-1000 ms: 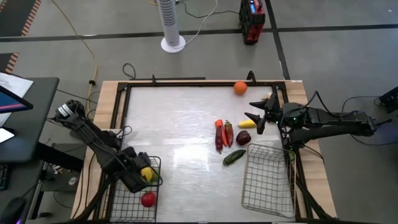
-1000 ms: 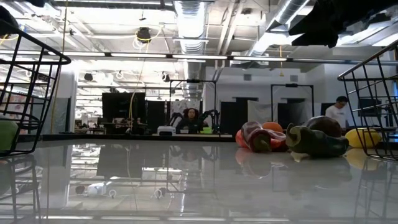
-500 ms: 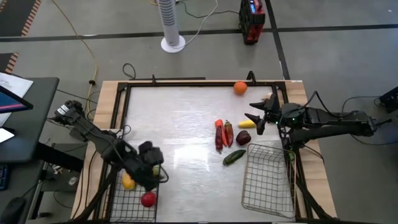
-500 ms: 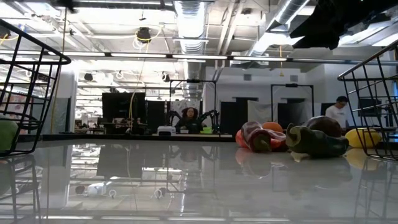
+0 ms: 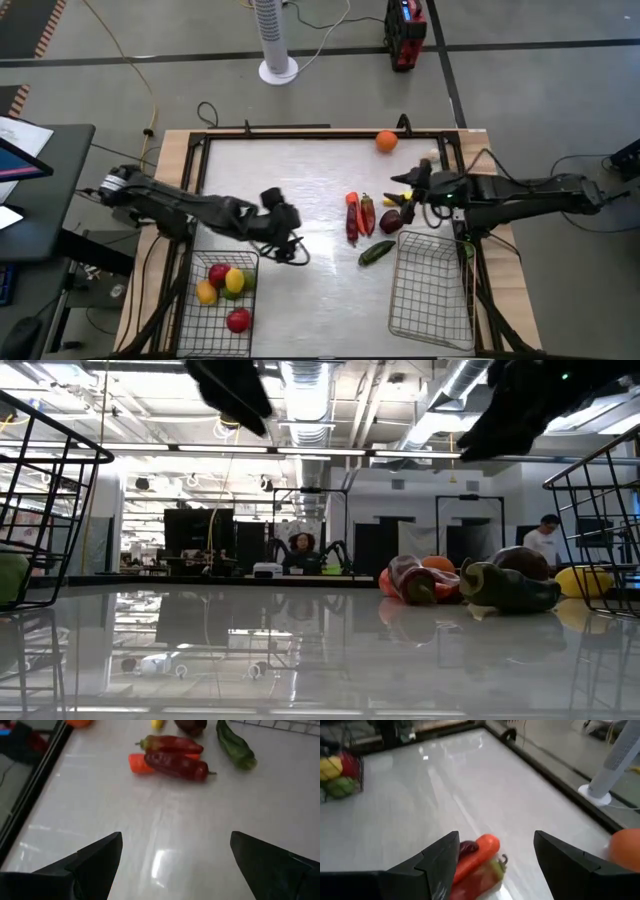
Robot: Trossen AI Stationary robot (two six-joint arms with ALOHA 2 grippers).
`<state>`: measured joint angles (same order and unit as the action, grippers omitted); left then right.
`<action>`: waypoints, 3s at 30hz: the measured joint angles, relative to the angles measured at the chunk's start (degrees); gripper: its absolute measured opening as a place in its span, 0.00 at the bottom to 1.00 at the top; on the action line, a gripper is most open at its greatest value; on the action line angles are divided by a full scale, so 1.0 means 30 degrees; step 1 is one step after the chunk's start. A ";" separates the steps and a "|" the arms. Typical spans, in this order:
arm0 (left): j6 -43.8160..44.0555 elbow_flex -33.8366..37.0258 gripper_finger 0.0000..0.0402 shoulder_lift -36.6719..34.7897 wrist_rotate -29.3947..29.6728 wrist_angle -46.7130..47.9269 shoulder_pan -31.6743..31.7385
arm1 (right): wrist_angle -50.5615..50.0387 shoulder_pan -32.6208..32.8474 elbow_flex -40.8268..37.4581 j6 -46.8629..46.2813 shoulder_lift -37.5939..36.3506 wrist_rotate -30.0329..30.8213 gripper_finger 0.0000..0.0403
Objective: Sort produce into baskets
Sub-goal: Put the left red chili pepper into the gold wire basket
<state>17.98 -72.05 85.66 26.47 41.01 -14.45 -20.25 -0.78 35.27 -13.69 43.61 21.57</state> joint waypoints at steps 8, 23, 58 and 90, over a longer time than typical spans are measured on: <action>-0.4919 0.0000 0.90 0.4070 -0.2218 -0.5607 0.2821 | 0.0262 -0.0772 0.0024 0.0330 0.3525 -0.0834 0.71; -1.0655 -0.3532 0.90 0.9511 -0.7103 -0.7347 0.5021 | -0.0314 -0.3686 0.1600 0.2559 0.3553 -0.3705 0.71; -0.5509 -0.3388 0.84 1.0813 0.1514 -0.1764 0.4875 | -0.0672 -0.3075 0.3395 0.4604 0.3250 -0.2268 0.71; 0.7640 0.4840 0.84 -0.1031 -0.3651 0.4634 0.6939 | 0.0231 -0.3169 0.3388 0.5621 0.3352 -0.2268 0.71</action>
<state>40.90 -57.53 82.57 15.51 54.91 6.37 -19.56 -10.28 45.43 3.17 53.67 14.76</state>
